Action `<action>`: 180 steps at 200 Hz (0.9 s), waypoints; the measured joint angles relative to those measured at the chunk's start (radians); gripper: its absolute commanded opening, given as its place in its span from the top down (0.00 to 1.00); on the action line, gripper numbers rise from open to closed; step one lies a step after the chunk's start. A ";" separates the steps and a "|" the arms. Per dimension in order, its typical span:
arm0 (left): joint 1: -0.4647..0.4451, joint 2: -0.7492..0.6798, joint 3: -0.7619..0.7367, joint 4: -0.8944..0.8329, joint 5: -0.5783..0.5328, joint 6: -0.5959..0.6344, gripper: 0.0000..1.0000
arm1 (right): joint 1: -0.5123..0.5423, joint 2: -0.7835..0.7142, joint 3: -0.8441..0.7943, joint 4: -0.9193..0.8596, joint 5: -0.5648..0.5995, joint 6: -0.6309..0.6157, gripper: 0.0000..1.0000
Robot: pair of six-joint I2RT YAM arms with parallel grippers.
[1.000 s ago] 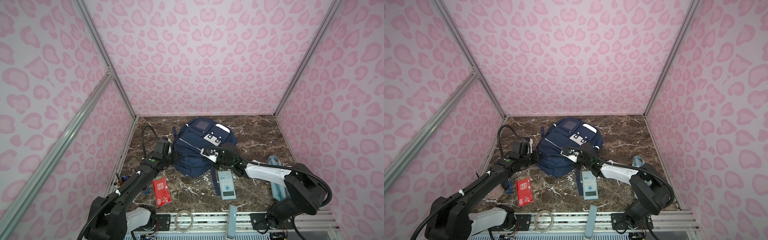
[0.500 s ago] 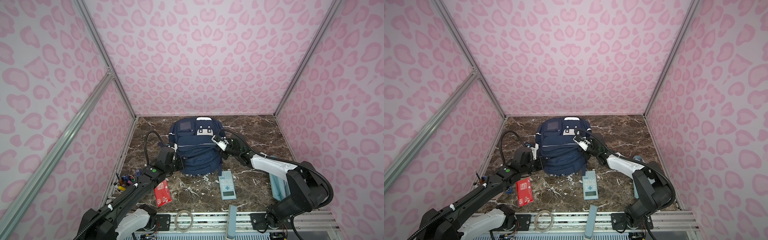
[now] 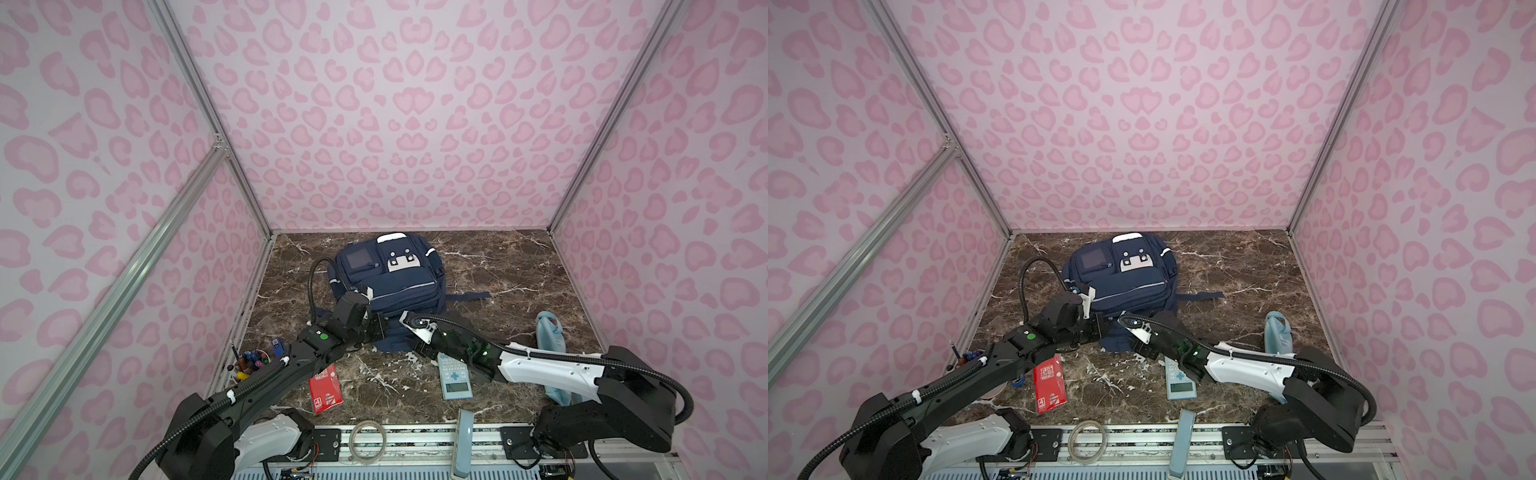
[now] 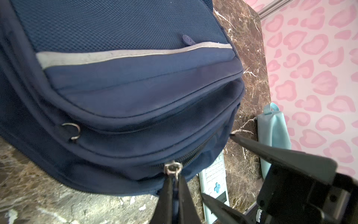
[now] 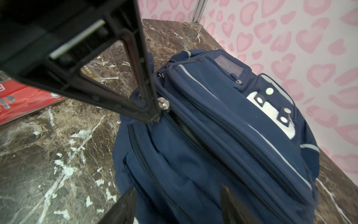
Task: Pack the student bag
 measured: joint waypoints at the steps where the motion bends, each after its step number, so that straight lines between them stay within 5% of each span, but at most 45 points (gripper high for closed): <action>1: 0.000 0.000 0.000 0.000 0.000 0.000 0.97 | 0.002 0.004 0.002 0.001 0.001 -0.001 0.33; 24: -0.004 0.000 0.000 -0.005 -0.001 -0.006 0.97 | 0.033 0.119 0.066 0.059 0.045 -0.003 0.41; 53: -0.003 0.000 -0.017 -0.013 -0.011 -0.031 0.97 | 0.036 0.201 0.101 0.127 0.126 0.008 0.88; 65: -0.004 0.000 -0.026 -0.015 -0.011 -0.029 0.97 | 0.039 0.195 0.085 0.134 0.132 0.007 1.00; 180: 0.172 0.083 -0.060 0.034 -0.019 0.100 0.97 | -0.114 -0.069 -0.125 0.074 0.000 -0.051 1.00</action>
